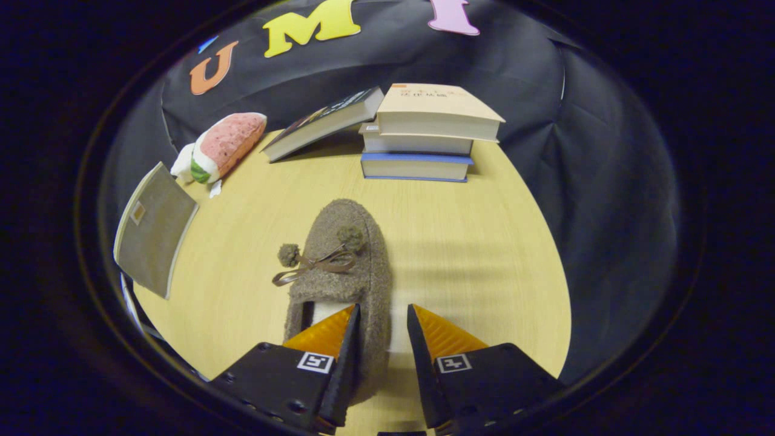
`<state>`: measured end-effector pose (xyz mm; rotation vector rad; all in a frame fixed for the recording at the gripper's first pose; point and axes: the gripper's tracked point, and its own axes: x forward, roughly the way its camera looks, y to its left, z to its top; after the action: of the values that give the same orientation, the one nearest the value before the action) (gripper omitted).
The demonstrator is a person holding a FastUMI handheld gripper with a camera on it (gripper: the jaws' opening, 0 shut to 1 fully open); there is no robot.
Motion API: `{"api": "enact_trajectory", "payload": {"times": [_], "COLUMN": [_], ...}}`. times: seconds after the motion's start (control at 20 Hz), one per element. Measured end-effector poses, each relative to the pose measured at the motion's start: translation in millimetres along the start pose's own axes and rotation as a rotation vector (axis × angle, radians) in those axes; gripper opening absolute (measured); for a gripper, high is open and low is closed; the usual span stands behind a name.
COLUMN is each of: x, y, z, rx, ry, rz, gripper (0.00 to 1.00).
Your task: Open the storage box then place both shoes into the box .Put the left shoe in first, then the right shoe, with the right side of both shoes facing outward in a uniform manner.
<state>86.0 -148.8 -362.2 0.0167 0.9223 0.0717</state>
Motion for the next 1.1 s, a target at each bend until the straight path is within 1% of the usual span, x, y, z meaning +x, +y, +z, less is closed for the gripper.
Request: {"api": "enact_trajectory", "payload": {"times": [0.05,0.2,0.25,0.5,0.7,0.85,0.95,1.1], "x": [6,2,1,-10,-34,-65,-91,-129], "y": [4,2,2,9,28,56,78,125], "z": [1,3,3,4,9,25,41,69], "rx": [0.009,0.004,0.017,0.141,0.197,0.244,0.264,0.295], "ry": [0.002,0.002,0.007,0.035,0.016,-0.02,-0.057,-0.114], "rz": [0.01,-0.017,-0.015,0.025,0.043,0.057,0.048,0.044], "gripper": [0.36,0.04,0.0,0.0,0.0,0.0,0.0,0.0]}}
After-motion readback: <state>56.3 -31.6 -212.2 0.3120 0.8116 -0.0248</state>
